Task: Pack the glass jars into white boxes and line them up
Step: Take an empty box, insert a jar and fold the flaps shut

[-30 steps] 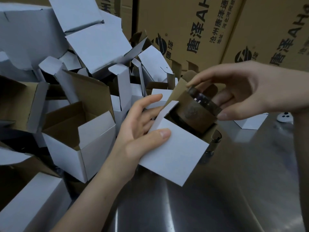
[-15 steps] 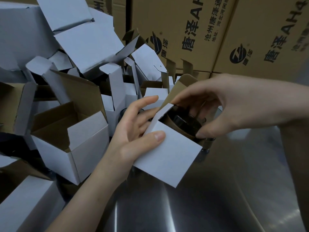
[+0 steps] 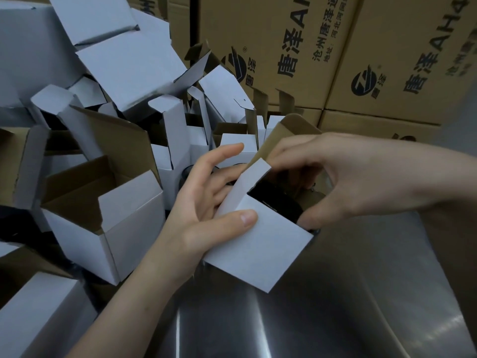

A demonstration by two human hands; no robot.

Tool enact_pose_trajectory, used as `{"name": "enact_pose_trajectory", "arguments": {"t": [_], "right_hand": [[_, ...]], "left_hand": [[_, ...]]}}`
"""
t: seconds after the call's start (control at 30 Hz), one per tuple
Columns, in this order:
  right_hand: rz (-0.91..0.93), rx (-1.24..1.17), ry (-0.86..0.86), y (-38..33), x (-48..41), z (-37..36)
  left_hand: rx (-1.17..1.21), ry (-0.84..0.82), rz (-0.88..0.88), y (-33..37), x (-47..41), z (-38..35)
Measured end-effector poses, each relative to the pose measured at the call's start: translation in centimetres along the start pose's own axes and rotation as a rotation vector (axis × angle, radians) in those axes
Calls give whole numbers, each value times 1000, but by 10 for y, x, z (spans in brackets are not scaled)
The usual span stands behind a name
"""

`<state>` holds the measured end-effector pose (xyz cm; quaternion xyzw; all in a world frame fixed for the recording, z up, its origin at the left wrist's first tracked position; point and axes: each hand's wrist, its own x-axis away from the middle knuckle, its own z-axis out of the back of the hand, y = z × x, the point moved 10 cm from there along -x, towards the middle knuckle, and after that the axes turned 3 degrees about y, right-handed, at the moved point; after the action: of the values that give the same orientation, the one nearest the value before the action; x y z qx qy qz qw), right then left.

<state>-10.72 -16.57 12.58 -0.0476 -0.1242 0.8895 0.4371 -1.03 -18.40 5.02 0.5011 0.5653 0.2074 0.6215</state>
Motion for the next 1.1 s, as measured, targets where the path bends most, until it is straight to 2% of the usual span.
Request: {"name": "enact_pose_trajectory", "arguments": {"t": [0.13,0.33,0.47,0.57,0.67,0.73,0.8,0.87,0.93,1.03,1.1], "right_hand": [[-25,40,-51,1,-5,-13],[-34,74,-41,6,-7,-15],[39,-75,16,0,-3,-4],[111,-382,204,4,3,20],[167,-661,560,22,8,45],[123,-785,761,41,9,48],[32,-907,845,57,3,36],[-62,-1052,823,67,-8,15],[-123,-1213,715,69,-22,-7],[-107,-1307,486,57,-38,-29],[-72,-1299,433,52,-41,-33]], "left_hand": [[-29,-18,-14,3,1,-4],[-33,-7,-44,7,1,-4],[-11,28,-73,10,1,0],[17,90,-115,15,1,7],[43,180,-140,17,2,16],[44,229,-155,18,2,21],[41,260,-164,19,3,24],[24,277,-177,20,3,24],[-8,300,-183,20,4,25],[-41,329,-186,21,4,26],[-55,331,-183,21,4,25]]}}
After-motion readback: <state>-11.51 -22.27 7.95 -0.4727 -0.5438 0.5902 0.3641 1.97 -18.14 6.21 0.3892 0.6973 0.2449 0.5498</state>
